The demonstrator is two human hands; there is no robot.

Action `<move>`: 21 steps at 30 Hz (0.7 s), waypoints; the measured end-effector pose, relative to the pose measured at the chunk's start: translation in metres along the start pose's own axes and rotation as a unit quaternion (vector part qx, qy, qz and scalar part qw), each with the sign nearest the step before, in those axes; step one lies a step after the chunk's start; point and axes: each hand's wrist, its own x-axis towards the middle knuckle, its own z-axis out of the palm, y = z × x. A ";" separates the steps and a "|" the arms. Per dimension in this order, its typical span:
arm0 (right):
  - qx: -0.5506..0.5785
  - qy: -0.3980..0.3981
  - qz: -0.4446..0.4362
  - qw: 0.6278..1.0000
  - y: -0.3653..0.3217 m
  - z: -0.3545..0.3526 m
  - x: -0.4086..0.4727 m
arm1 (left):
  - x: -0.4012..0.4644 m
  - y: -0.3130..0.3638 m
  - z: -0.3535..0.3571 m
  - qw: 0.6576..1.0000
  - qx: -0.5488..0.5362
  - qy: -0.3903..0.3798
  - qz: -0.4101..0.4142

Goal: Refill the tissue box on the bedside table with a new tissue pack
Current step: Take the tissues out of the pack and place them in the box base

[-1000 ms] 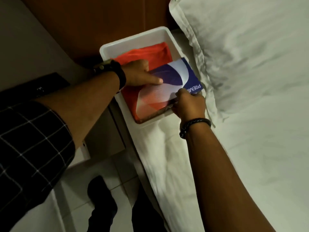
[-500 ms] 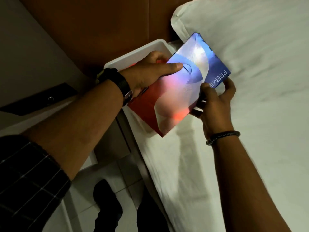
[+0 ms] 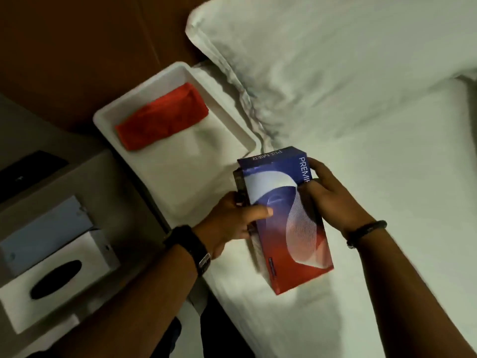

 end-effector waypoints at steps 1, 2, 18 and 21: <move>-0.002 0.010 -0.003 1.000 0.009 0.000 0.000 | 0.004 -0.008 0.006 1.000 0.019 -0.013 -0.010; -0.005 0.022 -0.007 1.000 0.017 0.001 0.000 | 0.007 -0.016 0.011 0.999 0.028 -0.019 -0.018; -0.190 0.021 0.094 0.977 -0.004 0.028 0.066 | 0.028 -0.035 0.008 0.995 -0.026 -0.024 -0.097; -0.130 0.055 0.042 0.989 0.001 0.028 0.061 | 0.029 -0.037 0.011 0.998 -0.013 -0.003 -0.069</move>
